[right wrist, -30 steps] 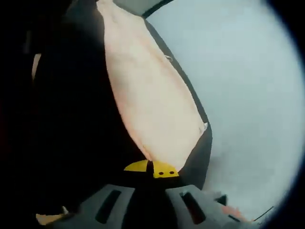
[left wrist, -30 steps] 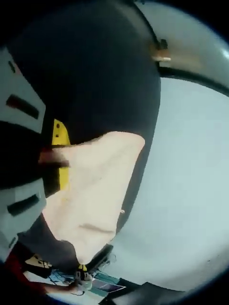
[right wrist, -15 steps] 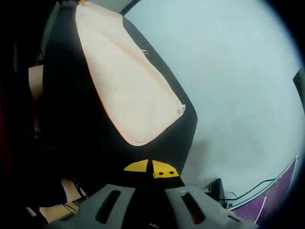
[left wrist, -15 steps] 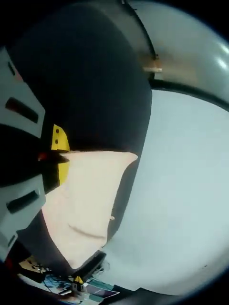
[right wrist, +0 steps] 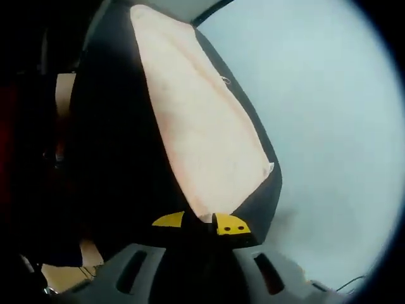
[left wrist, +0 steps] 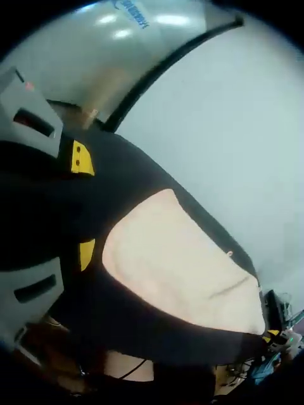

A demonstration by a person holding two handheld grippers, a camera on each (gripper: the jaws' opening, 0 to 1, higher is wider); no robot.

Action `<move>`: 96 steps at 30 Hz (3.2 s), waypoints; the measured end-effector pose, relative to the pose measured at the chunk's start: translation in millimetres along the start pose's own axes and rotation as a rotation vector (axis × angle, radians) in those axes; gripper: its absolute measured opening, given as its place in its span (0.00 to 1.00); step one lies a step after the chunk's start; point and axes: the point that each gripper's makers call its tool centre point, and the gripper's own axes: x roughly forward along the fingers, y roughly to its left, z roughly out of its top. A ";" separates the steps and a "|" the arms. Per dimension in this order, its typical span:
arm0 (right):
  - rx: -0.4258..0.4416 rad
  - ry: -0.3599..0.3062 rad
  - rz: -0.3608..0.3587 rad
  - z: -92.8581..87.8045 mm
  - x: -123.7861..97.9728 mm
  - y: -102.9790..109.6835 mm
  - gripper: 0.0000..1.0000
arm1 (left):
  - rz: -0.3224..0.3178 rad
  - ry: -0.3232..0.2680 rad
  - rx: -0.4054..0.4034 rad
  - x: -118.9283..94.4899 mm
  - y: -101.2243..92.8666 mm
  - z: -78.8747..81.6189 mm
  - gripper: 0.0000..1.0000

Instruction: Fold the towel on the table until its edges align and the towel forms a compact rectangular stack.

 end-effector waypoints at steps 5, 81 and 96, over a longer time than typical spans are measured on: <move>-0.022 -0.027 0.002 12.4 13.2 -7.7 0.14 | -0.113 -0.008 0.220 14.8 -29.8 15.3 0.32; 0.376 -0.045 -0.131 26.3 138.6 -169.1 0.00 | -0.132 -0.011 0.041 179.8 53.2 137.7 0.00; 0.317 -0.023 -0.172 34.4 187.8 -205.6 0.00 | -0.183 0.065 0.004 248.2 61.6 137.5 0.00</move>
